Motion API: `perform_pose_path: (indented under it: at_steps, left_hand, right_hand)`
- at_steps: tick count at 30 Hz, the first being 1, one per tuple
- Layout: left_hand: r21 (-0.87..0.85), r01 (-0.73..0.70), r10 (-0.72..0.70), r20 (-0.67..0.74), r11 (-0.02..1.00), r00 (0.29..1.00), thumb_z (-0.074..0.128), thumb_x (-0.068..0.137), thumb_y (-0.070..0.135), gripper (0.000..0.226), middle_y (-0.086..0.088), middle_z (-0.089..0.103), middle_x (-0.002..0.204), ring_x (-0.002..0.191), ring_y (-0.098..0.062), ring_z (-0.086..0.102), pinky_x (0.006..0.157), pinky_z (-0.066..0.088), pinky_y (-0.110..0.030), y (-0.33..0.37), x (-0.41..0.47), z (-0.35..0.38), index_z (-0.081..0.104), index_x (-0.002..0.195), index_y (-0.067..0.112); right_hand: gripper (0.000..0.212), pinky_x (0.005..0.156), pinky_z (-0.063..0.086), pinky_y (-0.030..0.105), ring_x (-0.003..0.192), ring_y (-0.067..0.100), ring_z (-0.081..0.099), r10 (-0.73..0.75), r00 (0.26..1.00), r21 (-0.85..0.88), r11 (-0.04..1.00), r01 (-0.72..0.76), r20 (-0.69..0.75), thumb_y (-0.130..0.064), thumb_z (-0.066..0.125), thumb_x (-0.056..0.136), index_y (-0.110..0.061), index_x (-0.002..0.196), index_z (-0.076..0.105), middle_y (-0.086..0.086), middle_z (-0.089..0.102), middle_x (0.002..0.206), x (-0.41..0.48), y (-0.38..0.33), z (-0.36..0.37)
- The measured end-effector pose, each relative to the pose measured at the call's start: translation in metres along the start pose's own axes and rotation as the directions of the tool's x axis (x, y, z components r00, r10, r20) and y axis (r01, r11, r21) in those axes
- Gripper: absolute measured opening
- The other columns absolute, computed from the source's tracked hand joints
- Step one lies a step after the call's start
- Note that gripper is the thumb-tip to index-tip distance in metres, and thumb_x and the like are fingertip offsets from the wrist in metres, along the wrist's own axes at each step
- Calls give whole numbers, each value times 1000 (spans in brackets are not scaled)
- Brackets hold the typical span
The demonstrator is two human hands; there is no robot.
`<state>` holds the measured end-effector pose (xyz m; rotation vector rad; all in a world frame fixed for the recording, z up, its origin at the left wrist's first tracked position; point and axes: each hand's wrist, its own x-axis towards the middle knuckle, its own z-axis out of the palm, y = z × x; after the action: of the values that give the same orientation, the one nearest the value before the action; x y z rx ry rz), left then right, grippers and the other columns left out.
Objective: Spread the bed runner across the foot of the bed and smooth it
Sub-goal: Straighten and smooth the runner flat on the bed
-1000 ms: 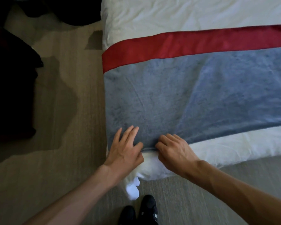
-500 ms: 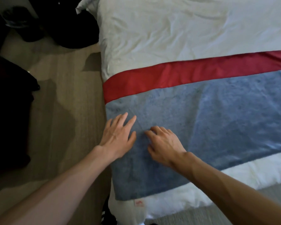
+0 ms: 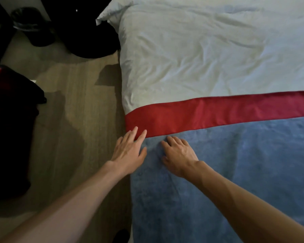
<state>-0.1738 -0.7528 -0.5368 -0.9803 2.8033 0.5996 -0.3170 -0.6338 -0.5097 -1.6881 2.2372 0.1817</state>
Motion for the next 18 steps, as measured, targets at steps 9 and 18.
perform_pose_path:
  at_steps: [9,18]
  left_hand:
    - [-9,165,-164,36,986,986,31,99,36,54,-8,6,158,144,-27,11,114,18,-48,8,52,-2,14,149,26]
    - [-92,104,-109,-41,990,993,41,93,2,54,-13,24,152,137,-31,28,109,30,-46,-12,125,-7,33,144,16]
  right_hand:
    - [27,90,37,42,108,31,46,-65,997,-41,997,63,-50,-28,50,88,-14,111,51,12,45,123,56,21,-14]
    - [35,102,30,45,133,30,31,-27,998,77,997,31,-62,-19,42,91,-14,126,47,12,36,144,126,47,-28]
